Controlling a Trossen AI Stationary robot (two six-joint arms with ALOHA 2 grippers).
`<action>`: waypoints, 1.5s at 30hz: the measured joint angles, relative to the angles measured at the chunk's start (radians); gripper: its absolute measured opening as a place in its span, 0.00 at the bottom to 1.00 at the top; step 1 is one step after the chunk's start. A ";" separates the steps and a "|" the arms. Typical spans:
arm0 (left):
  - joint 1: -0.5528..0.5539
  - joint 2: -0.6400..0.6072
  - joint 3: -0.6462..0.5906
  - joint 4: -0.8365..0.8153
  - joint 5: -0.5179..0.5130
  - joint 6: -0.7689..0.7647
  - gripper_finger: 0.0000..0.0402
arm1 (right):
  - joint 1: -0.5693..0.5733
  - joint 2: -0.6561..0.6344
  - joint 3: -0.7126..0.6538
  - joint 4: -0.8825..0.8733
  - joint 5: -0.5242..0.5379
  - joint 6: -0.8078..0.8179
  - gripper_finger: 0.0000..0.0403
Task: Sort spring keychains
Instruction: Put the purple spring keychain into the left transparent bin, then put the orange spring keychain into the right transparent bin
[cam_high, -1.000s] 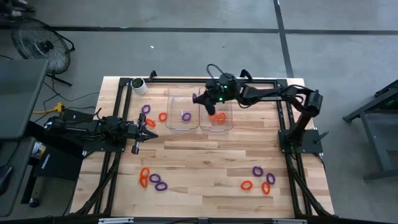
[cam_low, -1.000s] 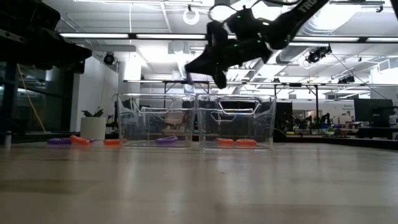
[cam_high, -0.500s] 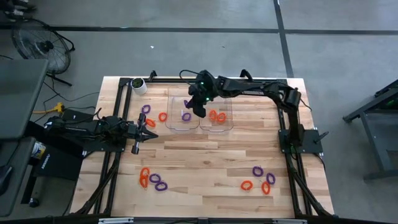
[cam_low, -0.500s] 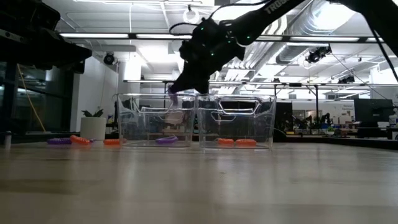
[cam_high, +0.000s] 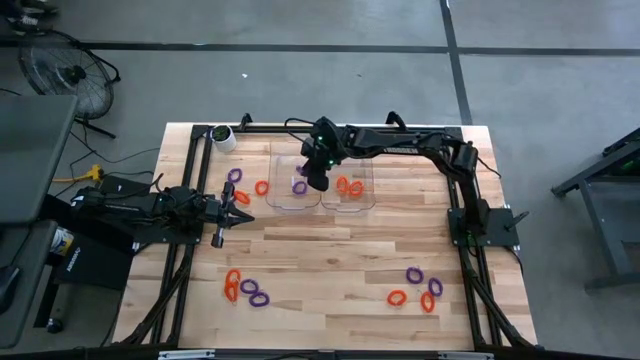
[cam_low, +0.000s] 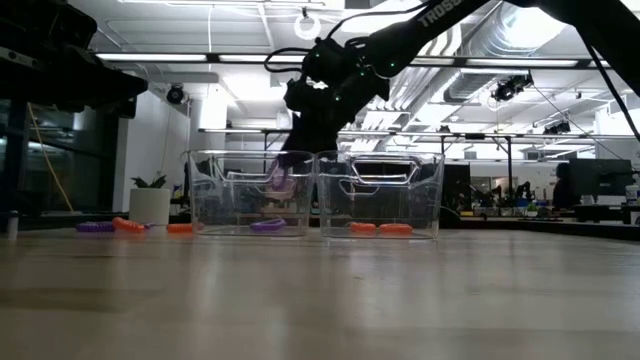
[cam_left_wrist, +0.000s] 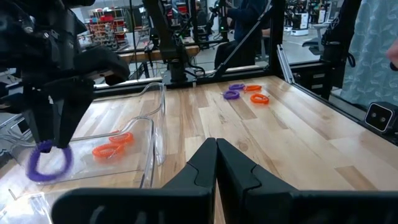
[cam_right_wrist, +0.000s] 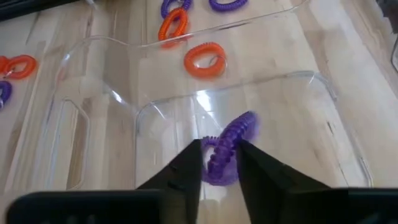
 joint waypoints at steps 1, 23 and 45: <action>0.000 0.000 0.000 0.000 0.000 0.000 0.00 | 0.000 0.000 0.000 0.000 0.000 0.007 0.28; 0.000 0.000 0.000 0.000 -0.002 0.000 0.00 | 0.000 -0.050 0.092 -0.237 0.010 0.063 0.55; 0.000 0.000 0.000 0.000 -0.002 0.000 0.00 | 0.124 -0.331 0.099 -0.870 0.302 0.000 0.44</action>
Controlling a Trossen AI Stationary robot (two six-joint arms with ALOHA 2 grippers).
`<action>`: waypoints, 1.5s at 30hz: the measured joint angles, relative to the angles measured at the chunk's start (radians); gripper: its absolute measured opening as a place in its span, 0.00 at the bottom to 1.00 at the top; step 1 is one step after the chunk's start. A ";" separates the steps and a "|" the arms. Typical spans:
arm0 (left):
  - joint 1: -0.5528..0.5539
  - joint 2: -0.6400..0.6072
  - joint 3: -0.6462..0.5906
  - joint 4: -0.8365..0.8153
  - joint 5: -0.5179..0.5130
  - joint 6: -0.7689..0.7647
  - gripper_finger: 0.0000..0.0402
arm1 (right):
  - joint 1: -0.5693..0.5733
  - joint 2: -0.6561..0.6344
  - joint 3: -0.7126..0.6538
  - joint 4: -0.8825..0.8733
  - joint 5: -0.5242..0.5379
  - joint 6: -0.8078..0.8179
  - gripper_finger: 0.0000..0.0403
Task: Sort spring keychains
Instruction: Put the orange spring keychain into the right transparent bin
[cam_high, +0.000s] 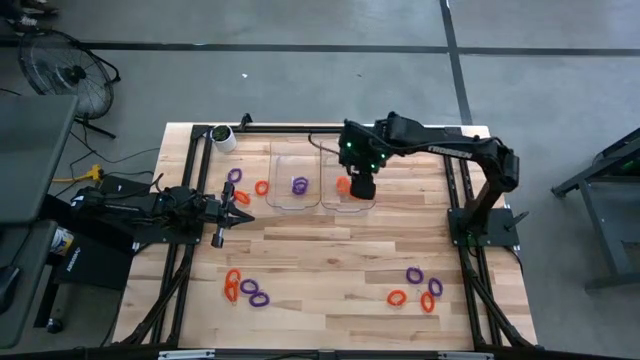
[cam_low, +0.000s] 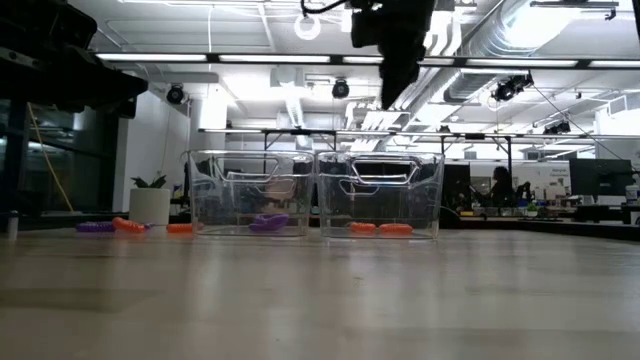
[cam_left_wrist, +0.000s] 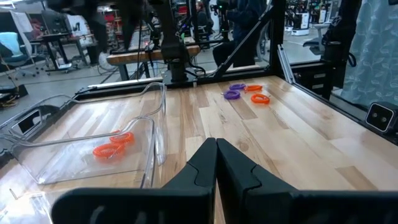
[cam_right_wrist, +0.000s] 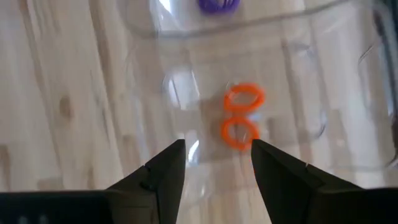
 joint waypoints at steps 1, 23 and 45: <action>0.000 0.000 0.000 0.000 0.000 0.000 0.00 | 0.016 0.000 0.000 -0.023 0.003 0.011 0.44; 0.000 0.000 0.000 0.000 0.000 0.000 0.00 | 0.454 -0.135 -0.506 0.264 0.013 0.368 0.43; 0.000 0.000 0.000 0.000 0.000 0.000 0.00 | 0.832 -0.384 -0.971 0.739 -0.054 0.854 0.41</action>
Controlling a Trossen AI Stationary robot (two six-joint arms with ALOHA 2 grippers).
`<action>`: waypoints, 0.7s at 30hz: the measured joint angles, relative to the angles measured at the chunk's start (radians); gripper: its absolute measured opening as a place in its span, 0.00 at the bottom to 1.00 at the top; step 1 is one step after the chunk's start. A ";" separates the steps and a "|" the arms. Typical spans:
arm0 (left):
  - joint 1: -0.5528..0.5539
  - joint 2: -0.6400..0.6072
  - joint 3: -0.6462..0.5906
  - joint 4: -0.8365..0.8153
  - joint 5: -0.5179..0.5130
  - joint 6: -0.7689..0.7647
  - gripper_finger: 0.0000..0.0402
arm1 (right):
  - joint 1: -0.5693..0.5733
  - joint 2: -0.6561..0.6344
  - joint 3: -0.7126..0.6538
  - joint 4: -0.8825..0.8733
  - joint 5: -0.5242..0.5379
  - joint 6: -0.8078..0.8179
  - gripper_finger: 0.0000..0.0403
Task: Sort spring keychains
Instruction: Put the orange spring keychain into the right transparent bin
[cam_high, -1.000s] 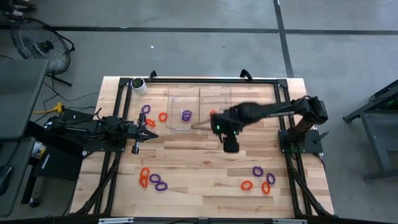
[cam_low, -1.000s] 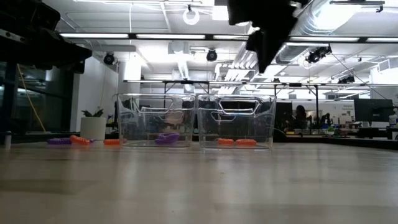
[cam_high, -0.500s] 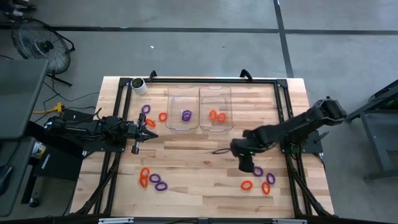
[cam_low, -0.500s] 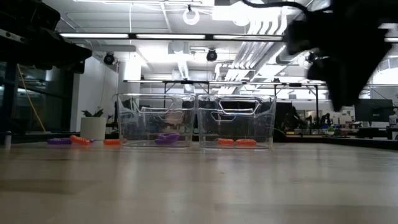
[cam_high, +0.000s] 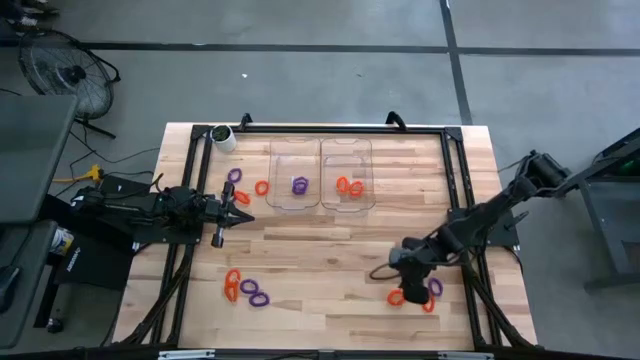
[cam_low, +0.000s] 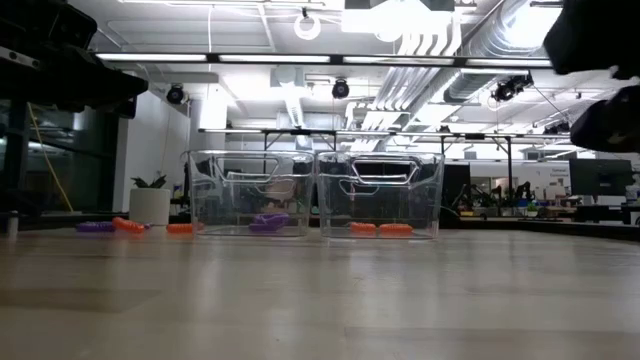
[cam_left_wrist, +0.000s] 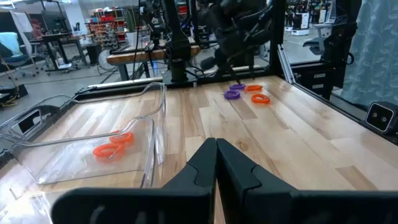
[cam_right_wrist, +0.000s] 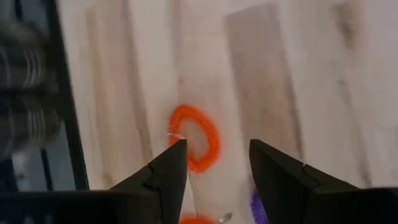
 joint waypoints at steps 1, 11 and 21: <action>0.000 0.000 0.000 0.000 0.000 0.000 0.00 | 0.008 0.011 0.001 0.004 -0.006 -0.024 0.41; 0.000 0.000 0.000 0.000 0.000 0.000 0.00 | 0.053 0.144 0.049 0.014 0.017 -0.188 0.42; 0.000 0.000 0.000 0.000 0.000 0.000 0.00 | 0.058 0.256 0.080 0.012 0.027 -0.251 0.42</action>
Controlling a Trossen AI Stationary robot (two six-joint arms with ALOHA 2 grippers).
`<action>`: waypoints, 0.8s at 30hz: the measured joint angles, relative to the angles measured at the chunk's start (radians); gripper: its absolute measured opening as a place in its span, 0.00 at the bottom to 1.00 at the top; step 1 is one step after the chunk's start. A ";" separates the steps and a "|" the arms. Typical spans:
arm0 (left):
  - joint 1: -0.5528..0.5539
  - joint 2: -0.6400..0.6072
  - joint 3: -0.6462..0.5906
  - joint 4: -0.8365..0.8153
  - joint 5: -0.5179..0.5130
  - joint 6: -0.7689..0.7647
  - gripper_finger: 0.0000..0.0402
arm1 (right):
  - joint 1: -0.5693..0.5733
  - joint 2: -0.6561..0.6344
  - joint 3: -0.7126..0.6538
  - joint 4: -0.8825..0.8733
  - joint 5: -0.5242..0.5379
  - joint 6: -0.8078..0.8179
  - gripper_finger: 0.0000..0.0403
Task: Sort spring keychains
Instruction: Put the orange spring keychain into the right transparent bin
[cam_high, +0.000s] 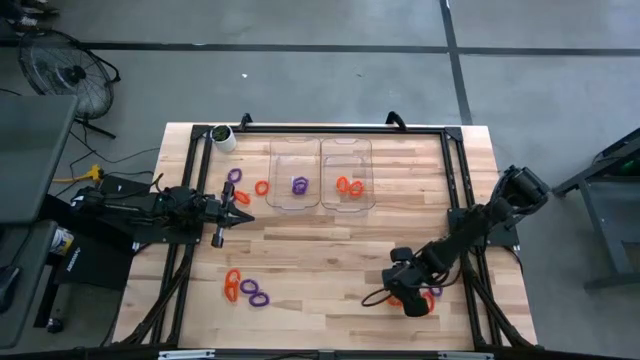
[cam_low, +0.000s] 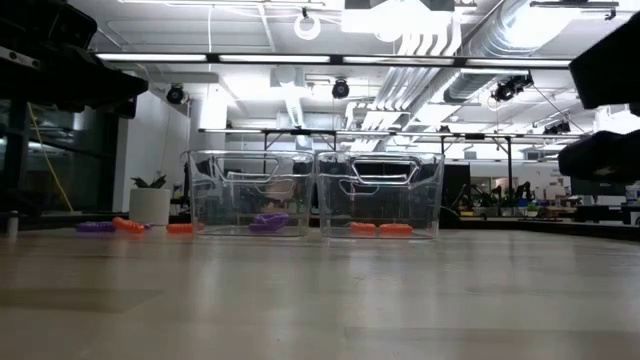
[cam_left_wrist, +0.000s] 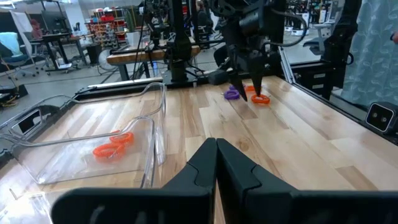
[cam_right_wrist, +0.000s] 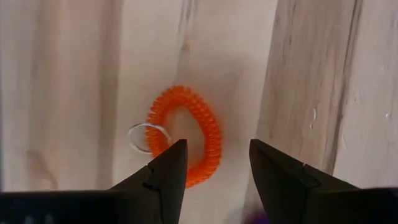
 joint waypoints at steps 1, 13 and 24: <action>0.000 0.000 0.000 0.000 0.000 0.000 0.00 | 0.000 0.009 0.000 0.000 0.006 -0.001 0.42; 0.000 0.000 0.000 0.000 0.000 0.000 0.00 | 0.052 0.072 0.004 0.005 0.124 -0.015 0.41; 0.000 0.000 0.000 0.000 0.000 0.000 0.00 | 0.130 0.077 0.002 0.027 0.240 -0.047 0.38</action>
